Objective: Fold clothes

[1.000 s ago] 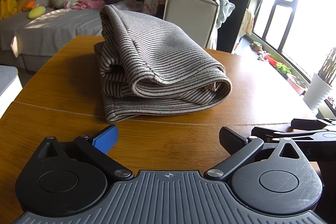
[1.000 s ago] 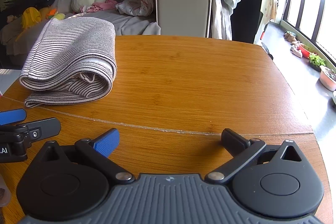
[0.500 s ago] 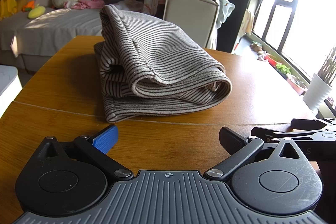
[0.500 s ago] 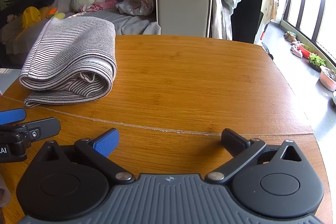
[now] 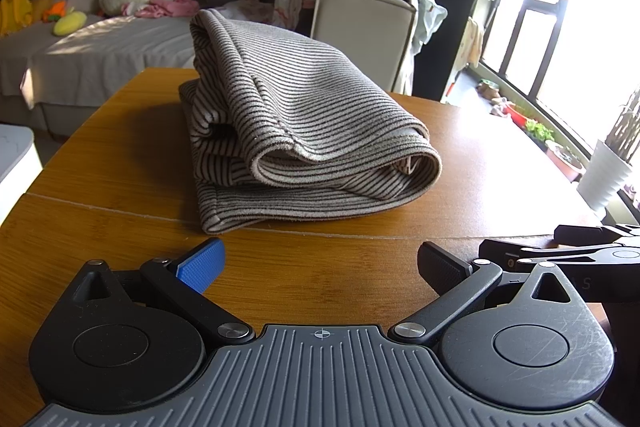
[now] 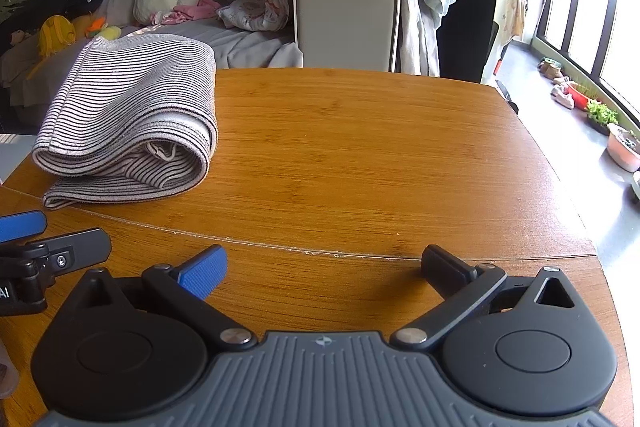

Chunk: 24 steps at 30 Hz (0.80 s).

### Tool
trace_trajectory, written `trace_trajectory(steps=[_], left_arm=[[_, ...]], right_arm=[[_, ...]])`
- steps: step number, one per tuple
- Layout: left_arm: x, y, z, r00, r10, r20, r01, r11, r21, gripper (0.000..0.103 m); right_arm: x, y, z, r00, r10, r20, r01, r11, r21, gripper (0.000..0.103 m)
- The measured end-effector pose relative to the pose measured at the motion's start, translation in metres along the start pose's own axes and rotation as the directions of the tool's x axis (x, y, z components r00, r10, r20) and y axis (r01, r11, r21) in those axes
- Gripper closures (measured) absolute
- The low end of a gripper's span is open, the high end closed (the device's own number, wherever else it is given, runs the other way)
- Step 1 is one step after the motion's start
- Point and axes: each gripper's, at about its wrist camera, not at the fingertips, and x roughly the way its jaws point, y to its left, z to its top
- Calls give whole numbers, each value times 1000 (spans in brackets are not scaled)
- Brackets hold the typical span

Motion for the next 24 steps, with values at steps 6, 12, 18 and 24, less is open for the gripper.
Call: trace_trajectory(steps=[6, 12, 18, 24], left_arm=[[0, 0, 0, 1000, -2, 1, 2, 1000, -1, 0], [0, 1, -1, 1000, -3, 2, 3, 1000, -3, 0], [0, 0, -1, 1000, -2, 2, 2, 1000, -3, 0], [0, 0, 0, 1000, -5, 3, 5, 1000, -6, 0]], right_arm=[[0, -1, 0, 1000, 1, 0, -1, 1000, 0, 0], [0, -1, 0, 1000, 1, 1, -1, 1000, 0, 0], [1, -1, -1, 1000, 1, 1, -1, 1000, 0, 0], [0, -2, -1, 1000, 1, 2, -1, 1000, 1, 0]])
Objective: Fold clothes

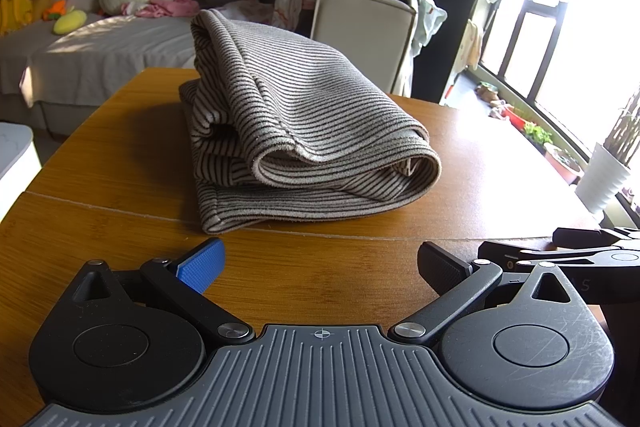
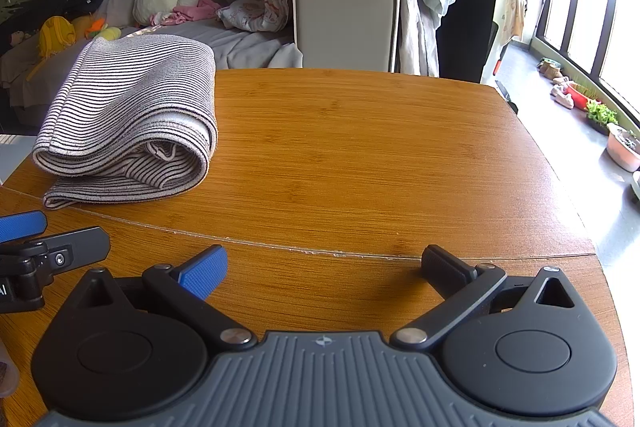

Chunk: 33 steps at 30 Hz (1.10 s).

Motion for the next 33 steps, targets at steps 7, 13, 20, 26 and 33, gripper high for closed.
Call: trace_trajectory(steps=[7, 13, 20, 26, 33], left_arm=[[1, -1, 1, 1000, 4, -2, -4, 1000, 5, 0], [1, -1, 1, 1000, 6, -4, -6, 1000, 8, 0], [1, -1, 1, 1000, 15, -5, -15, 1000, 9, 0], [0, -1, 1, 1000, 13, -4, -13, 1000, 8, 0], [0, -2, 0, 1000, 16, -5, -16, 1000, 12, 0]], right_arm=[[0, 0, 1, 1000, 0, 0, 0, 1000, 0, 0], [-1, 0, 1, 1000, 0, 0, 0, 1000, -1, 0], [0, 0, 0, 1000, 1, 0, -1, 1000, -2, 0], [0, 1, 0, 1000, 1, 0, -1, 1000, -2, 0], [0, 2, 0, 1000, 3, 0, -3, 1000, -3, 0]])
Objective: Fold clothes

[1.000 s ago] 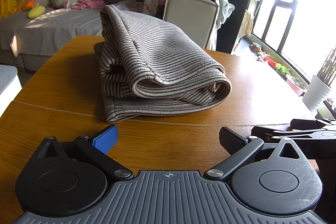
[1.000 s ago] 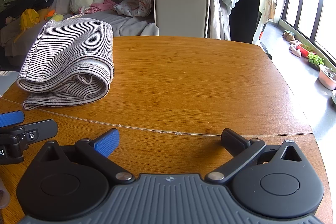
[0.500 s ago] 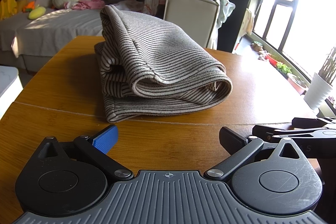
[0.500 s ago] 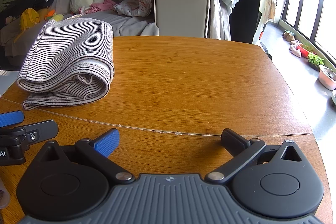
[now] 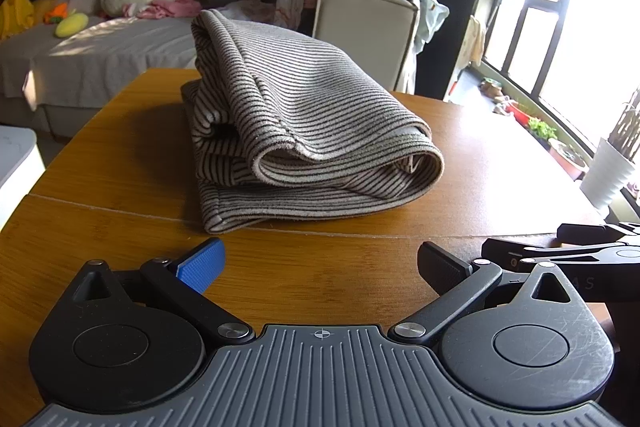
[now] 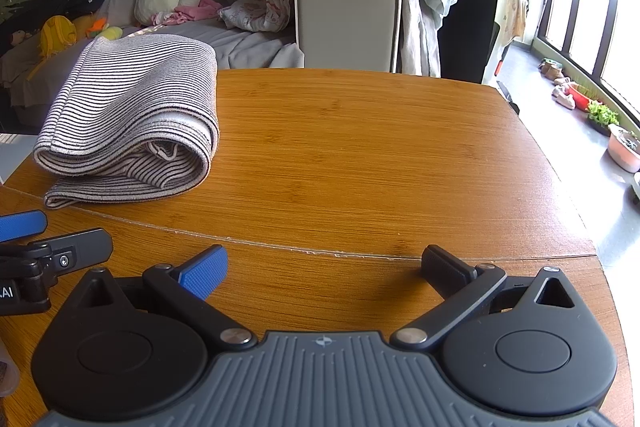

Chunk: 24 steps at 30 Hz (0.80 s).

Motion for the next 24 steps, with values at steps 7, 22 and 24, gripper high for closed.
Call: trace_trajectory(steps=[7, 22, 24], left_arm=[[1, -1, 0, 1000, 6, -4, -6, 1000, 7, 0], [1, -2, 1, 1000, 4, -4, -4, 1000, 9, 0], [2, -2, 1, 1000, 4, -3, -3, 1000, 8, 0]], right_arm=[[0, 0, 0, 1000, 2, 0, -2, 1000, 0, 0], [-1, 1, -1, 1000, 3, 1, -3, 1000, -1, 0], [-1, 0, -1, 1000, 3, 1, -3, 1000, -2, 0]])
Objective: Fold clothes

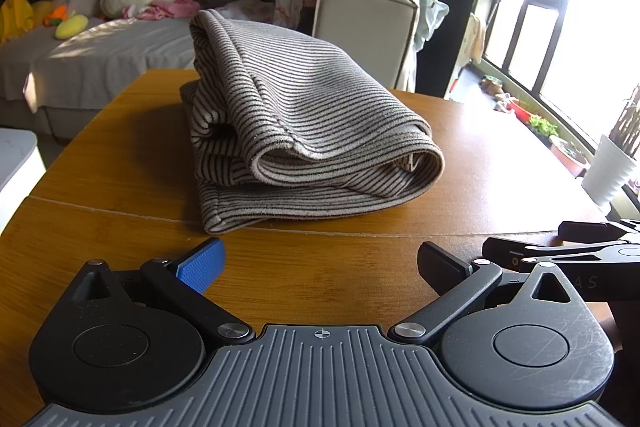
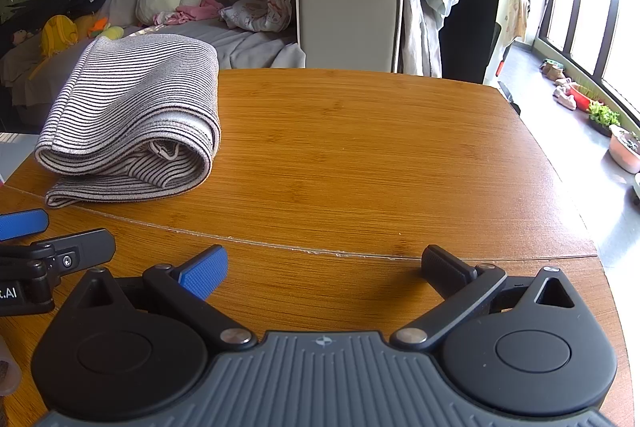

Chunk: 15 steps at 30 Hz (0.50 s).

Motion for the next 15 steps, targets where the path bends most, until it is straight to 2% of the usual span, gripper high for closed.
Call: trace_trajectory(steps=[15], left_arm=[[0, -1, 0, 1000, 8, -6, -8, 1000, 13, 0]], right_arm=[[0, -1, 0, 1000, 0, 0, 0, 1000, 0, 0]])
